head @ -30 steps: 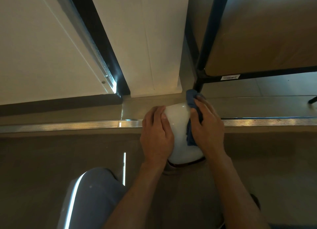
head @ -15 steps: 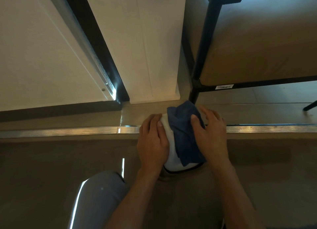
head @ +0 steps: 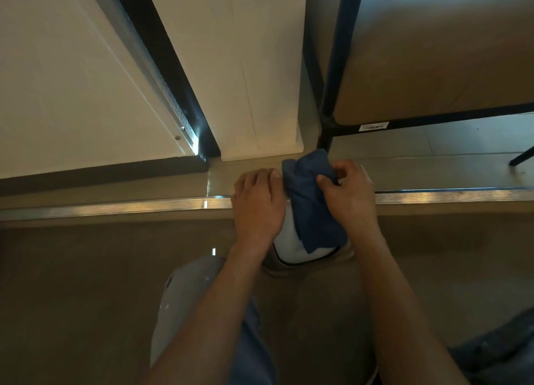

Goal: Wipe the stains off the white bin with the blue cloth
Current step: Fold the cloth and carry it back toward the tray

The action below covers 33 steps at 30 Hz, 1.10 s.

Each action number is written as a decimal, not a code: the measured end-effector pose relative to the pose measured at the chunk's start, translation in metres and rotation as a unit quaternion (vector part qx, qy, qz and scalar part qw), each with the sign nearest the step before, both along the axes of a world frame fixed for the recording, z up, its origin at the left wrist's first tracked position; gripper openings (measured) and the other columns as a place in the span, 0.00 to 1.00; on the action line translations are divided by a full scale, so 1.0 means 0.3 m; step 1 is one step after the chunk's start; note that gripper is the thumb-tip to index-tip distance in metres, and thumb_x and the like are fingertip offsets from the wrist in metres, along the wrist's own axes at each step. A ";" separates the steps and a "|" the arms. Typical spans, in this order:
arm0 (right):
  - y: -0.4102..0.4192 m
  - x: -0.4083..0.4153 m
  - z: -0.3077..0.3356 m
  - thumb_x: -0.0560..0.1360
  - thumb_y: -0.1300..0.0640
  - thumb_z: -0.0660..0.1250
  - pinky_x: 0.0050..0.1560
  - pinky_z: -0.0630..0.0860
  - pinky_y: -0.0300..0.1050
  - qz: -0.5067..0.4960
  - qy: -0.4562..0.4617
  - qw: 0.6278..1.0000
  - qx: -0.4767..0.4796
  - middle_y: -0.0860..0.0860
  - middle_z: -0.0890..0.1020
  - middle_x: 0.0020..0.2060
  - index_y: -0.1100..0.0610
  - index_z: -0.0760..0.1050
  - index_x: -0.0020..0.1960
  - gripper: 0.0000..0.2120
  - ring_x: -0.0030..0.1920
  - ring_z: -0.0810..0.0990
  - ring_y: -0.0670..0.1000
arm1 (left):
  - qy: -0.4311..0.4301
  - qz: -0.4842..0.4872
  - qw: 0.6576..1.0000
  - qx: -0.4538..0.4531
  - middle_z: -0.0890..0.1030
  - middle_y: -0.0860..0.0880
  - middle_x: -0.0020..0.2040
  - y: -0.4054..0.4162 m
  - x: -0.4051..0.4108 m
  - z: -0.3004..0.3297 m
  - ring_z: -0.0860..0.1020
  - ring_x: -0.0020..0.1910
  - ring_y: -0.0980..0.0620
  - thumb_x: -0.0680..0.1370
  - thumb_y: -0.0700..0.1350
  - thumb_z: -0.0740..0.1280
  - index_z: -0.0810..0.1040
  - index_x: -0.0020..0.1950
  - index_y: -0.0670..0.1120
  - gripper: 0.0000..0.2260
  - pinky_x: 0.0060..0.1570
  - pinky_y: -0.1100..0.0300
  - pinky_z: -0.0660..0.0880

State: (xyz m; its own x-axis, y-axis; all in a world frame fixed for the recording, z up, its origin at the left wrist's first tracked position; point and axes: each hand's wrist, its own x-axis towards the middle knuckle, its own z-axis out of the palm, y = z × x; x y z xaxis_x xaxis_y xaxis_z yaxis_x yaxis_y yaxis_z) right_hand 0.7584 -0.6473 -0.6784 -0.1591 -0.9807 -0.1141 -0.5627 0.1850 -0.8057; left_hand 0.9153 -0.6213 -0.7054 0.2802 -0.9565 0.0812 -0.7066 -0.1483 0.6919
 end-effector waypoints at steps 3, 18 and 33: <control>0.017 0.013 0.005 0.77 0.59 0.69 0.48 0.73 0.30 0.004 -0.037 0.999 -0.026 0.48 0.79 0.53 0.53 0.75 0.58 0.10 0.53 0.77 0.47 | -0.019 -0.031 0.999 0.015 0.81 0.47 0.60 -0.031 0.004 0.035 0.72 0.65 0.45 0.85 0.59 0.55 0.81 0.59 0.48 0.20 0.63 0.48 0.70; 0.039 -0.082 0.042 0.75 0.62 0.73 0.48 0.80 0.38 0.029 -0.331 0.939 0.090 0.44 0.80 0.56 0.49 0.67 0.74 0.31 0.55 0.81 0.43 | 0.084 -0.046 0.992 -0.085 0.80 0.56 0.53 0.042 -0.077 0.181 0.78 0.57 0.56 0.84 0.47 0.64 0.78 0.61 0.50 0.08 0.55 0.69 0.73; 0.072 -0.191 0.434 0.74 0.44 0.71 0.59 0.78 0.57 0.225 -0.092 0.955 0.167 0.51 0.70 0.62 0.39 0.74 0.59 0.15 0.60 0.77 0.54 | 0.003 -0.157 0.987 0.040 0.75 0.49 0.55 0.143 -0.165 0.603 0.74 0.49 0.58 0.85 0.50 0.58 0.72 0.63 0.46 0.11 0.47 0.66 0.72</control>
State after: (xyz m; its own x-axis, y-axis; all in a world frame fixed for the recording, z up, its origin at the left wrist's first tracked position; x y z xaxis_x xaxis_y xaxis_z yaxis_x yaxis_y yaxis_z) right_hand 0.7012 -0.6257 -0.5483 0.3236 -0.8488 -0.4182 -0.5012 0.2211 -0.8366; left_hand 0.8657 -0.5784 -0.5246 -0.0299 -0.9996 0.0018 -0.7229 0.0229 0.6905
